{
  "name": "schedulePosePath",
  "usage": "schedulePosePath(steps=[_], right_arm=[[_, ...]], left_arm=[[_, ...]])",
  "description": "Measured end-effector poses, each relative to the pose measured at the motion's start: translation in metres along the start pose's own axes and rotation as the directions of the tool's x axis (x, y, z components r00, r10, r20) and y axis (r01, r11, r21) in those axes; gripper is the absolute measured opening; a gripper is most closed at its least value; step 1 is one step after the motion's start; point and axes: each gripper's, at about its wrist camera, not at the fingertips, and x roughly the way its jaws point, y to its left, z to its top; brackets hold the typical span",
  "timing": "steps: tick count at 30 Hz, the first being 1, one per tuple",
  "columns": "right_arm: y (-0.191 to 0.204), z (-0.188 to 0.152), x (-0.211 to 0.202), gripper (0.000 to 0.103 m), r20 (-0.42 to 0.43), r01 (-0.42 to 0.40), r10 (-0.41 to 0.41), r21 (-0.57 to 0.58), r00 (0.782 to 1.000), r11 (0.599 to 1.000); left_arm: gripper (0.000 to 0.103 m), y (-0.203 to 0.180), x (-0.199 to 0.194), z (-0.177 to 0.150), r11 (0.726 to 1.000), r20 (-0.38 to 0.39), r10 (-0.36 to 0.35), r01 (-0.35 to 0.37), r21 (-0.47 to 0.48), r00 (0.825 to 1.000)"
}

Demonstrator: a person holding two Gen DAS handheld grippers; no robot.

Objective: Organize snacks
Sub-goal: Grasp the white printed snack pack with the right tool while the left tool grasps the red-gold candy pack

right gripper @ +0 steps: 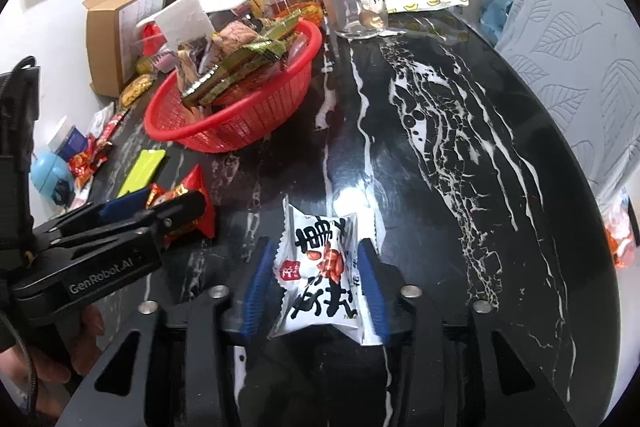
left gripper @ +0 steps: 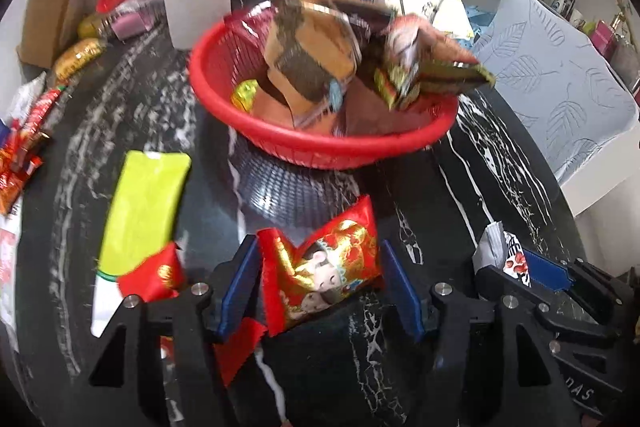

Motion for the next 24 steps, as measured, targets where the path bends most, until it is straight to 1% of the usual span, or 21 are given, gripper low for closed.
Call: schedulePosePath(steps=[2, 4, 8, 9, 11, 13, 14, 17, 20, 24], right_arm=[[-0.001, -0.001, 0.002, 0.053, -0.007, 0.006, -0.006, -0.002, 1.000, 1.000], [-0.002, -0.001, 0.003, 0.061, -0.004, 0.016, -0.016, -0.007, 1.000, 1.000], [-0.001, -0.002, 0.004, 0.061, 0.007, 0.040, -0.040, -0.020, 0.999, 0.999], [-0.001, -0.003, 0.004, 0.061, 0.011, 0.043, -0.043, -0.021, 0.999, 0.999], [0.000, -0.003, 0.005, 0.051, 0.016, 0.057, -0.057, -0.028, 0.998, 0.998], [0.001, -0.004, 0.004, 0.036, 0.016, 0.054, -0.053, -0.041, 0.998, 0.998], [0.003, -0.005, 0.003, 0.036, 0.017, 0.049, -0.048, -0.046, 0.999, 0.998], [0.007, -0.009, 0.000, 0.034, 0.023, 0.067, -0.066, -0.074, 0.998, 0.995], [0.006, -0.014, -0.004, 0.033, 0.021, 0.045, -0.044, -0.066, 0.999, 0.997], [0.006, -0.024, -0.011, 0.033, 0.020, 0.041, -0.040, -0.072, 0.999, 0.997]], left_arm=[[0.062, -0.003, 0.002, -0.001, 0.999, 0.013, 0.026, -0.026, 0.021, 1.000], [0.062, -0.003, 0.003, -0.001, 0.999, 0.015, 0.030, -0.030, 0.020, 0.999], [0.062, 0.003, 0.000, -0.002, 1.000, 0.029, -0.004, 0.004, -0.022, 1.000], [0.062, 0.003, -0.001, -0.003, 1.000, 0.032, -0.015, 0.016, -0.018, 0.999], [0.055, 0.001, -0.002, -0.006, 1.000, 0.032, -0.014, 0.013, 0.012, 0.999], [0.054, -0.001, -0.005, -0.009, 0.999, 0.029, -0.026, 0.025, 0.026, 0.999], [0.054, -0.002, -0.007, -0.011, 0.999, 0.026, -0.038, 0.037, 0.031, 0.999], [0.054, -0.005, -0.014, -0.017, 0.998, 0.026, -0.057, 0.056, 0.042, 0.998], [0.054, -0.010, -0.021, -0.024, 0.995, 0.024, -0.063, 0.061, 0.074, 0.998], [0.054, -0.015, -0.026, -0.035, 0.992, 0.000, -0.071, 0.071, 0.107, 0.997]])
